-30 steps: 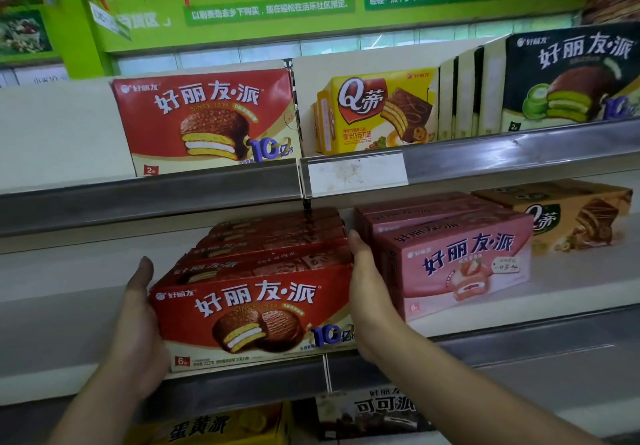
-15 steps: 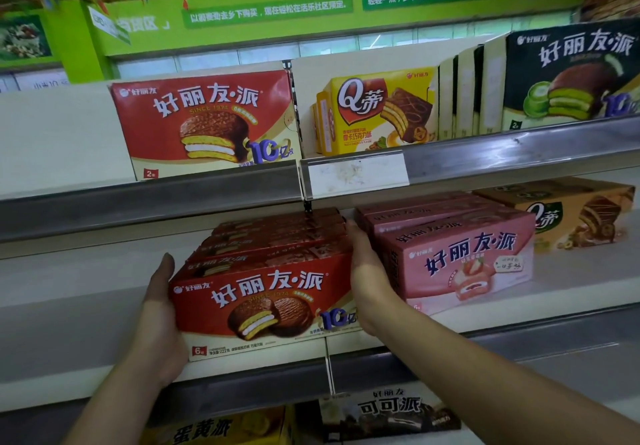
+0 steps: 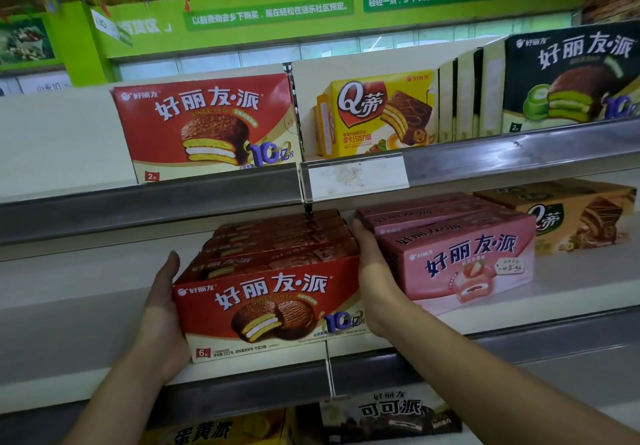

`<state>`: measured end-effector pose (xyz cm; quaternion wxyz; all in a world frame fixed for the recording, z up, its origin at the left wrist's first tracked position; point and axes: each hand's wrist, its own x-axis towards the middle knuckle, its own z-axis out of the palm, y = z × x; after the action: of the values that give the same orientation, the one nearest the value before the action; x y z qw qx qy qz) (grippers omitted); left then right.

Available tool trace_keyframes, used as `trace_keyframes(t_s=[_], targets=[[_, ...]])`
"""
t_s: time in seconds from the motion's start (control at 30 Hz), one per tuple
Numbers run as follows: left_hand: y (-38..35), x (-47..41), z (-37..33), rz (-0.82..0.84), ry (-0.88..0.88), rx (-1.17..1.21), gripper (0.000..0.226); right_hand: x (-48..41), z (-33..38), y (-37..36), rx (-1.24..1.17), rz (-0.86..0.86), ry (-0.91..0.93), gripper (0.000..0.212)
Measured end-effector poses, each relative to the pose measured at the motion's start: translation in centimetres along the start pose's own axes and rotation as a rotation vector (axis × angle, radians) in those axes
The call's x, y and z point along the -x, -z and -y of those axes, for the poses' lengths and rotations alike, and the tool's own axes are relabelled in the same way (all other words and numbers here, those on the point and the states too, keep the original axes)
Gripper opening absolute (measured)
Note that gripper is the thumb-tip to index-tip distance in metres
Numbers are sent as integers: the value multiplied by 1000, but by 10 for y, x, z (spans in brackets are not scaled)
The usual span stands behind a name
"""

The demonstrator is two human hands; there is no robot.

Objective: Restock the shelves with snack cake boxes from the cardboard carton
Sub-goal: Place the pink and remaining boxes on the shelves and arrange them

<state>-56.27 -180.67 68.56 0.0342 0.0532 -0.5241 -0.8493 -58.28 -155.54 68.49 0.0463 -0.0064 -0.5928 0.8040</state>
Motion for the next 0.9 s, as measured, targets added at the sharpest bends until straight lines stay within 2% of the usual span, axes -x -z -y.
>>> trace_keyframes(t_s=[0.17,0.3,0.37,0.43,0.47,0.53,0.57,0.63,0.67,0.7,0.73,0.77,0.83,0.87,0.9], targets=[[-2,5,-1,-39,-24,-11,64,6,4,-2,30,37,22,33],[-4,14,-2,-120,-69,-22,71,18,3,1,87,23,63,48],[-9,22,-7,-146,-108,-28,75,29,3,8,119,44,115,40],[-9,28,-11,-173,-235,-66,75,49,3,17,136,67,115,18],[-4,33,-12,-182,-269,-104,79,59,0,18,148,103,125,14],[41,-1,5,-327,-308,-256,90,79,-8,25,159,150,142,13],[16,22,10,-377,-320,-366,89,88,-10,31,149,154,170,20],[-21,51,21,-329,-444,-680,84,104,-11,51,194,152,261,31],[-46,77,22,-219,-447,-821,82,112,-4,64,224,160,290,33],[-67,92,22,-134,-452,-858,80,119,5,77,244,160,303,39],[-88,99,29,-99,-518,-1009,85,122,12,93,240,135,315,47],[-102,107,41,-126,-637,-1195,86,126,23,109,230,91,319,58],[-118,121,61,-34,-869,-1346,83,119,39,137,244,-28,307,67],[-129,131,66,75,-829,-1310,85,114,45,149,264,-67,322,66],[-149,143,74,92,-754,-1313,87,108,51,161,287,-99,331,65]])
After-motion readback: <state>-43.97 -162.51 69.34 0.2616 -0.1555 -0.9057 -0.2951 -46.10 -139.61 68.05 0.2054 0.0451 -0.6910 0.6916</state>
